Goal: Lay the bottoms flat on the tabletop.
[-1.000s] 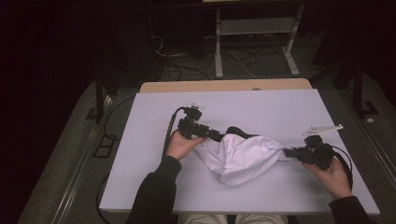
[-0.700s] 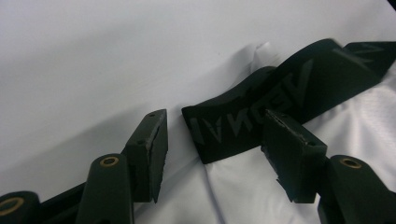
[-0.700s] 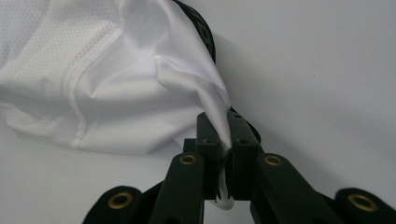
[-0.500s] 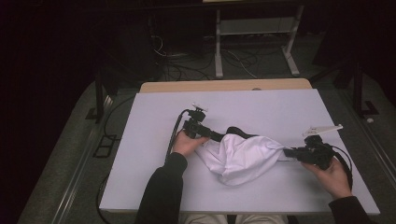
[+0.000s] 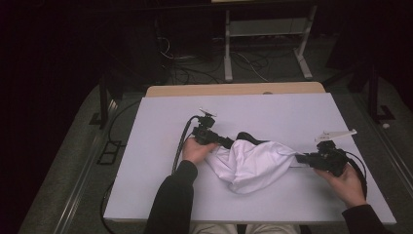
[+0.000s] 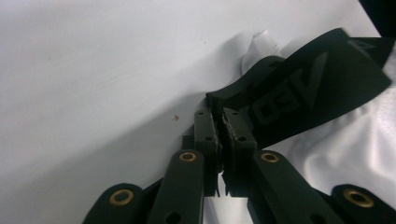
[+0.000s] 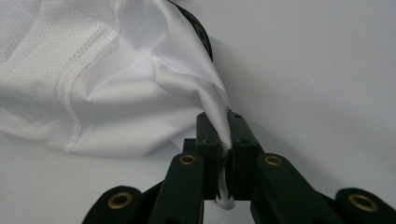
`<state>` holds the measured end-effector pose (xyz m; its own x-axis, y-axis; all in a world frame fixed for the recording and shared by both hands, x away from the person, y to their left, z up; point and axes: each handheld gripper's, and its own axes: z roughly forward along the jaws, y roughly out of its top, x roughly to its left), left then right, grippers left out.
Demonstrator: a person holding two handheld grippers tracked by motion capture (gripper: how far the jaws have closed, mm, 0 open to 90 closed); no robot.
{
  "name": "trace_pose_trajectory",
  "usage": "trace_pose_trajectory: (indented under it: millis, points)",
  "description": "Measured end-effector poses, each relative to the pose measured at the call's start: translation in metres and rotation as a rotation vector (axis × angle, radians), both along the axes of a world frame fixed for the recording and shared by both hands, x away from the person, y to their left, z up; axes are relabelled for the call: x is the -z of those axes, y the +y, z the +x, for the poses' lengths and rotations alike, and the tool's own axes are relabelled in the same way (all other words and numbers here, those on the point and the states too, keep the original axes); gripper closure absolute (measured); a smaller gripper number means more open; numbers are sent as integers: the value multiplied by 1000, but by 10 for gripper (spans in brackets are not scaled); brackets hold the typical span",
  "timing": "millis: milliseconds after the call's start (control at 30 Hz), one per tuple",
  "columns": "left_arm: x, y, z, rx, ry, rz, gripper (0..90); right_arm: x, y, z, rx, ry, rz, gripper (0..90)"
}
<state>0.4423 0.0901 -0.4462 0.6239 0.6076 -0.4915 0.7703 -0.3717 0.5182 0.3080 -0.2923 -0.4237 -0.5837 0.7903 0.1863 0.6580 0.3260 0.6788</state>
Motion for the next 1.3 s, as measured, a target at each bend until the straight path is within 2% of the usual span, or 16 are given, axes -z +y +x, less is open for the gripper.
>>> trace_pose_trajectory:
  millis: [100,133,167,233,300,367,467,500,533,567,633,933,967,1100,1200,1300]
  points:
    - [-11,7,-3,-31,-56,4,862,-2,-1,10,3,-19,0,838]
    - [-11,7,-3,-31,-56,4,862,-2,-1,10,3,-19,0,838]
    - [-17,13,-5,-42,-100,19,863,-4,-2,17,12,-35,-12,838]
    - [-20,16,-7,-47,-123,30,863,-6,-2,23,23,-47,-37,838]
    - [-26,27,-13,-63,-180,6,863,-7,-2,30,26,-65,-41,837]
    - [-28,33,-19,-77,-199,-19,863,-7,-1,34,28,-56,-54,830]
    - [-28,40,-26,-84,-213,-40,863,-7,0,33,29,-35,-44,791]
    - [-26,46,-33,-87,-212,-56,863,-7,-1,31,20,10,-18,729]
    - [-26,46,-33,-87,-212,-56,862,-7,-1,31,20,10,-18,729]
    - [-25,49,-36,-85,-211,-60,863,-8,-4,27,39,36,13,671]
    - [-22,54,-41,-87,-204,-75,862,-10,-8,22,62,52,41,659]
    - [-25,69,-45,-105,-203,-75,862,-22,-31,9,178,36,111,560]
    - [-25,72,-45,-111,-196,-81,862,-23,-36,12,230,20,122,530]
    - [-26,73,-45,-115,-196,-90,861,-24,-40,28,306,25,146,486]
    - [-26,73,-45,-110,-196,-86,861,-23,-38,37,311,29,164,467]
    - [-24,74,-45,-110,-191,-86,861,-20,-28,51,298,85,186,424]
